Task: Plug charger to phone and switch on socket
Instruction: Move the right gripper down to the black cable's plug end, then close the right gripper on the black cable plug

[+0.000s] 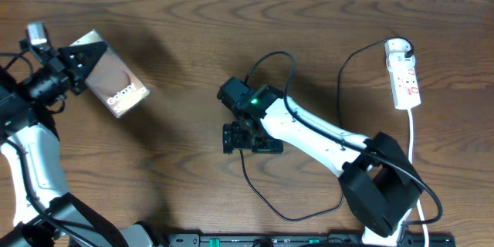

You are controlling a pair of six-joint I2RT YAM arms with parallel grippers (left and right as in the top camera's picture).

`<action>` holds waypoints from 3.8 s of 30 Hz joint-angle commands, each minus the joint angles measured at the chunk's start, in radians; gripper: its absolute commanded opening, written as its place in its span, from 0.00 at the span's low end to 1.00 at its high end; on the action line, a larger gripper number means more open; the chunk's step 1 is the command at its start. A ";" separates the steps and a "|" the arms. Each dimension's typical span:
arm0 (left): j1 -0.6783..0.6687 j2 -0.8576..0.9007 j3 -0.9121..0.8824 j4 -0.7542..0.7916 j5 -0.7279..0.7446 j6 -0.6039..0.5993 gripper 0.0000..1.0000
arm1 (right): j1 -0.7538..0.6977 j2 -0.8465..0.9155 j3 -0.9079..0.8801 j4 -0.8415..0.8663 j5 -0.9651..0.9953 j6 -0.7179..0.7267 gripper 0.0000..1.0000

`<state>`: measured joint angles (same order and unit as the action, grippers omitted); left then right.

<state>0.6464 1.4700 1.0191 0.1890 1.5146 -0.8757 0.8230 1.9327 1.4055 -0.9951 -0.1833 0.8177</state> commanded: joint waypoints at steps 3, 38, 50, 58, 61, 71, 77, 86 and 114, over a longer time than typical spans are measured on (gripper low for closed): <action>0.005 -0.002 0.003 0.006 0.056 0.038 0.07 | 0.006 -0.001 0.001 0.000 -0.010 -0.042 0.91; 0.005 -0.002 0.003 0.006 0.056 0.057 0.07 | 0.010 0.129 0.001 0.154 0.035 -0.221 0.57; 0.005 -0.002 0.003 0.006 0.056 0.061 0.08 | 0.029 0.171 0.001 0.162 0.062 -0.205 0.50; 0.005 -0.002 0.003 0.006 0.056 0.064 0.07 | 0.029 0.173 0.001 0.151 0.103 -0.160 0.33; 0.005 -0.002 0.003 0.006 0.056 0.064 0.07 | 0.029 0.173 0.001 0.153 0.103 -0.155 0.32; 0.005 -0.002 0.003 0.006 0.056 0.064 0.07 | 0.029 0.173 0.001 0.158 0.103 -0.130 0.14; 0.005 -0.002 0.003 0.006 0.056 0.064 0.08 | 0.029 0.173 0.001 0.158 0.102 -0.130 0.11; 0.005 -0.002 0.003 0.006 0.056 0.064 0.07 | 0.026 0.173 0.002 0.134 0.104 -0.089 0.14; 0.005 -0.002 0.003 0.006 0.056 0.071 0.07 | 0.021 0.173 0.002 0.140 0.105 -0.070 0.06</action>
<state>0.6491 1.4700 1.0195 0.1894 1.5398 -0.8108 0.8421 2.0682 1.4109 -0.8597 -0.0929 0.7357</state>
